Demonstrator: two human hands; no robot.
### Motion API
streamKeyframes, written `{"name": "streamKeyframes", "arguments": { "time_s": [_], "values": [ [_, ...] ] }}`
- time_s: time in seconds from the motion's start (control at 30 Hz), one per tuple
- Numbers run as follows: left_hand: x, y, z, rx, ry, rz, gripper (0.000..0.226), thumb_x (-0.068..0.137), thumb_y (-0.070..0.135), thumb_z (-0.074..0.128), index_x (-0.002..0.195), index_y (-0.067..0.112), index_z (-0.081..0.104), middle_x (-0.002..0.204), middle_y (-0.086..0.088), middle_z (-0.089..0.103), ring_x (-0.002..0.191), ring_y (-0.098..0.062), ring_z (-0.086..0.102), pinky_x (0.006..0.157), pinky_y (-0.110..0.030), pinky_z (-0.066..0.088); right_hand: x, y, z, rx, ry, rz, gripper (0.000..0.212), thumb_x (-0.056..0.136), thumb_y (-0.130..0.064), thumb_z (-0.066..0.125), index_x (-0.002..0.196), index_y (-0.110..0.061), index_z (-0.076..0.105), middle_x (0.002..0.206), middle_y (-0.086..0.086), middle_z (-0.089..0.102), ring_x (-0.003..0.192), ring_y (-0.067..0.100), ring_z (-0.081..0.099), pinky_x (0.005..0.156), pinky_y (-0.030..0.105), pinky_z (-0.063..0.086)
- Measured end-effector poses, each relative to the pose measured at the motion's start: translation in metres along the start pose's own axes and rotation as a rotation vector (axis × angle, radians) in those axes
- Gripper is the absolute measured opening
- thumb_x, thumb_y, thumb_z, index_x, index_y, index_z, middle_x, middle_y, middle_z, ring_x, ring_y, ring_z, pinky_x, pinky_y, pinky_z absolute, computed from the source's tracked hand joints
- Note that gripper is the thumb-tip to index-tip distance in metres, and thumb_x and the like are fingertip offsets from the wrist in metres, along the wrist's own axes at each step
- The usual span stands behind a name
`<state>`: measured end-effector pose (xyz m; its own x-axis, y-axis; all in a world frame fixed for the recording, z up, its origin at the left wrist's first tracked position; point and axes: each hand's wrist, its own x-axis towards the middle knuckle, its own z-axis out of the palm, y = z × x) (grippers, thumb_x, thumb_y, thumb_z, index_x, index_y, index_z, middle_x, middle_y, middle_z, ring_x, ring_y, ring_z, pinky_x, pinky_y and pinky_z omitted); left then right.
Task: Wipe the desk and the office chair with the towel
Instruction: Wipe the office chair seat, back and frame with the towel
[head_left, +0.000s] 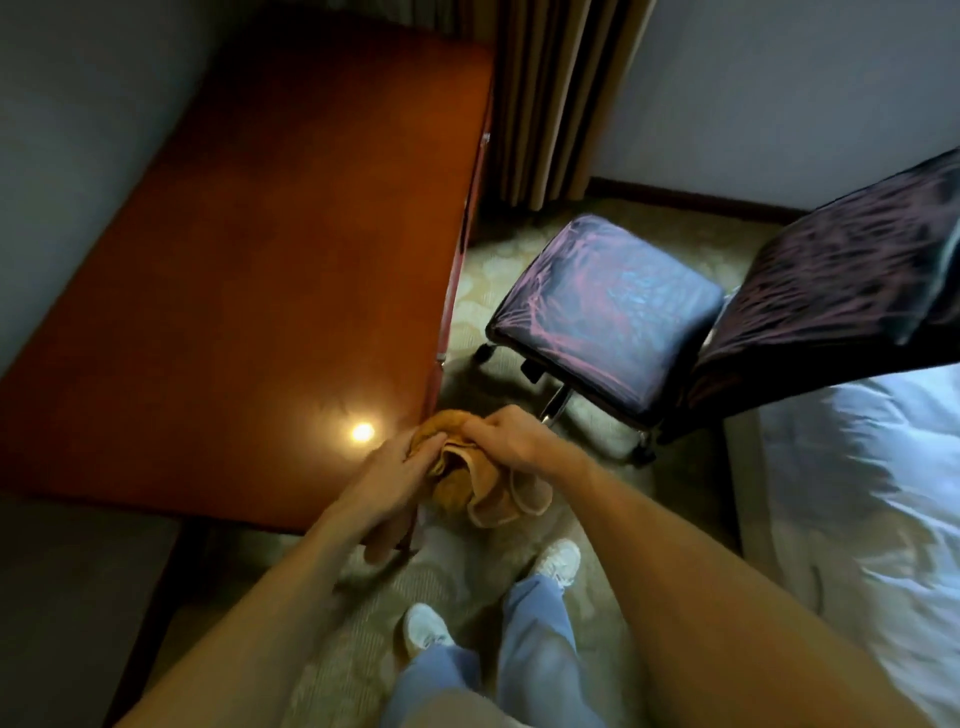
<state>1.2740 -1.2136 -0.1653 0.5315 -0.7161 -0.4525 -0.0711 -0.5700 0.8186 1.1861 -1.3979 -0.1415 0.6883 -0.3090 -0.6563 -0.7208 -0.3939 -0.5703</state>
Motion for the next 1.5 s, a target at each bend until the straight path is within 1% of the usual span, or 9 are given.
{"name": "streamKeyframes", "arguments": {
  "time_s": [0.3, 0.4, 0.6, 0.73, 0.9, 1.03, 1.2, 1.33, 1.5],
  "values": [
    [0.021, 0.117, 0.048, 0.103, -0.212, 0.155, 0.051, 0.083, 0.075, 0.052, 0.111, 0.038, 0.074, 0.106, 0.013, 0.077, 0.103, -0.008, 0.071, 0.100, -0.042, 0.054, -0.081, 0.067, -0.078, 0.343, 0.265, 0.096, 0.061, 0.065, -0.085, 0.067, 0.069, -0.026, 0.079, 0.064, -0.016, 0.072, 0.058, -0.004, 0.066, 0.051, 0.015, 0.047],
    [0.030, 0.169, 0.069, 0.087, -0.230, 0.247, 0.041, 0.080, 0.070, 0.058, 0.104, 0.043, 0.078, 0.104, 0.011, 0.079, 0.103, -0.008, 0.073, 0.096, -0.036, 0.055, -0.109, 0.081, -0.117, 0.366, 0.323, 0.018, 0.065, 0.065, -0.085, 0.058, 0.097, -0.035, 0.082, 0.092, -0.016, 0.078, 0.086, -0.001, 0.070, 0.074, 0.018, 0.053],
    [0.032, 0.278, 0.118, 0.133, -0.257, 0.387, 0.026, 0.101, 0.051, 0.055, 0.091, 0.069, 0.070, 0.096, 0.043, 0.069, 0.094, 0.023, 0.062, 0.077, 0.001, 0.043, -0.157, 0.120, -0.204, 0.527, 0.425, -0.020, 0.031, 0.056, -0.073, 0.071, 0.075, -0.049, 0.079, 0.074, -0.023, 0.075, 0.077, -0.002, 0.070, 0.072, 0.017, 0.051],
    [0.044, 0.336, 0.149, 0.107, -0.190, 0.345, 0.033, 0.103, 0.052, 0.053, 0.080, 0.063, 0.074, 0.086, 0.030, 0.075, 0.092, 0.007, 0.070, 0.088, -0.015, 0.051, -0.177, 0.146, -0.250, 0.575, 0.475, -0.093, 0.039, 0.058, -0.075, 0.068, 0.081, -0.047, 0.080, 0.089, -0.015, 0.079, 0.089, 0.003, 0.073, 0.084, 0.025, 0.054],
    [0.062, 0.418, 0.197, 0.201, -0.152, 0.409, 0.029, 0.096, 0.062, 0.058, 0.081, 0.049, 0.079, 0.085, 0.016, 0.078, 0.087, -0.008, 0.075, 0.082, -0.027, 0.057, -0.203, 0.189, -0.313, 0.657, 0.555, -0.202, 0.025, 0.099, -0.032, 0.061, 0.086, -0.027, 0.081, 0.091, -0.005, 0.078, 0.093, 0.013, 0.072, 0.092, 0.031, 0.052],
    [0.080, 0.470, 0.227, 0.295, -0.139, 0.509, 0.027, 0.088, 0.066, 0.064, 0.081, 0.046, 0.080, 0.082, 0.012, 0.078, 0.079, -0.007, 0.075, 0.083, -0.036, 0.063, -0.229, 0.218, -0.354, 0.529, 0.543, -0.263, 0.020, 0.089, -0.044, 0.061, 0.099, -0.030, 0.070, 0.101, -0.006, 0.072, 0.099, 0.014, 0.068, 0.095, 0.032, 0.051],
    [0.100, 0.516, 0.246, 0.435, -0.133, 0.521, 0.071, 0.060, 0.086, 0.064, 0.093, 0.024, 0.078, 0.087, 0.004, 0.077, 0.087, -0.017, 0.074, 0.088, -0.043, 0.061, -0.257, 0.255, -0.387, 0.435, 0.619, -0.249, 0.023, 0.098, -0.043, 0.066, 0.118, -0.031, 0.069, 0.118, -0.003, 0.071, 0.106, 0.016, 0.067, 0.099, 0.035, 0.053],
    [0.117, 0.530, 0.269, 0.470, -0.164, 0.540, 0.066, 0.070, 0.084, 0.066, 0.096, 0.023, 0.074, 0.091, -0.001, 0.075, 0.087, -0.020, 0.073, 0.085, -0.044, 0.061, -0.264, 0.279, -0.418, 0.340, 0.744, -0.251, 0.009, 0.097, -0.043, 0.067, 0.089, -0.040, 0.070, 0.094, -0.018, 0.074, 0.083, 0.004, 0.070, 0.079, 0.023, 0.054],
    [0.156, 0.525, 0.306, 0.474, -0.170, 0.523, 0.052, 0.080, 0.080, 0.063, 0.092, 0.030, 0.068, 0.089, 0.002, 0.072, 0.085, -0.016, 0.071, 0.074, -0.033, 0.057, -0.254, 0.301, -0.450, 0.130, 0.871, -0.183, 0.023, 0.091, -0.059, 0.062, 0.104, -0.041, 0.066, 0.092, -0.024, 0.065, 0.086, 0.005, 0.065, 0.074, 0.019, 0.048]
  ]
}}
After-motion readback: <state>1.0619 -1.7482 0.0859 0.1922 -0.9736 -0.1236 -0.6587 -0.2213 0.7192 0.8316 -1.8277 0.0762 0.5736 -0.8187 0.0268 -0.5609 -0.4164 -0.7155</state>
